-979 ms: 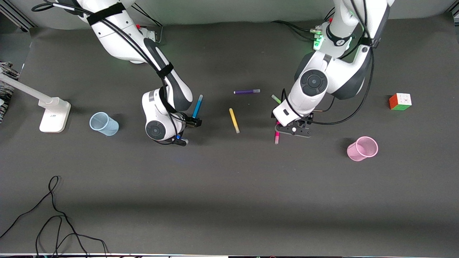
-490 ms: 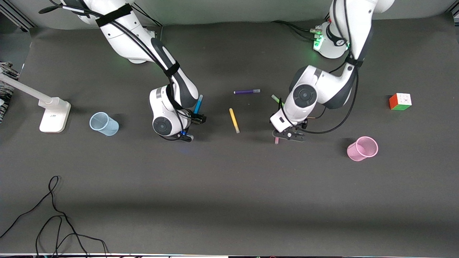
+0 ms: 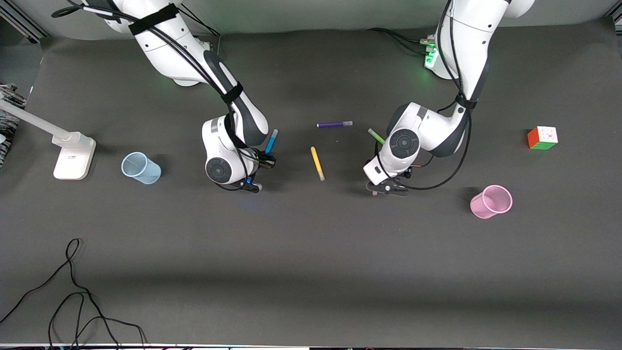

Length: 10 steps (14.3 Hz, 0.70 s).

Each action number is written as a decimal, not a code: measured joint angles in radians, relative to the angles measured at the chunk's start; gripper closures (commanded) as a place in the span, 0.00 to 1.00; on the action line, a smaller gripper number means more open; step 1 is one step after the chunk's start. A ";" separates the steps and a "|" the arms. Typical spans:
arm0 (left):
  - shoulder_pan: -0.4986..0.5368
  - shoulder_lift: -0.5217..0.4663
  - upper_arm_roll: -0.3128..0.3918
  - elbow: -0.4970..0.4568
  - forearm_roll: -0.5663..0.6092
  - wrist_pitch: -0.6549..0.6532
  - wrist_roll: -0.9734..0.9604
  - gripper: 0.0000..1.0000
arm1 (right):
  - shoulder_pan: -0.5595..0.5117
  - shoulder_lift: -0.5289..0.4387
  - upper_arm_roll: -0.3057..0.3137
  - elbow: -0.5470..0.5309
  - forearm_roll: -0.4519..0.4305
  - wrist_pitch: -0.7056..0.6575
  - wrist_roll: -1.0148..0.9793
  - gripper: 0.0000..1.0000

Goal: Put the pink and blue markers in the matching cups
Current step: 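Reach the right gripper to the blue marker while the left gripper reaches the pink marker, then lift the blue marker with the right gripper while the left gripper lifts the pink marker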

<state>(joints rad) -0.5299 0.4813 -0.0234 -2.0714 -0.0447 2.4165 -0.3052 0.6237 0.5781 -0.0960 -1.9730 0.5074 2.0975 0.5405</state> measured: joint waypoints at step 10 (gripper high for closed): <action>-0.011 0.019 -0.017 0.001 -0.003 0.000 -0.046 0.36 | -0.006 -0.300 -0.183 0.003 -0.236 -0.250 -0.004 1.00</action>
<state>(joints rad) -0.5405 0.5004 -0.0400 -2.0705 -0.0476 2.4168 -0.3513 0.6176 0.2783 -0.2794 -1.9695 0.2716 1.8479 0.5368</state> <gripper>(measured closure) 0.128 0.828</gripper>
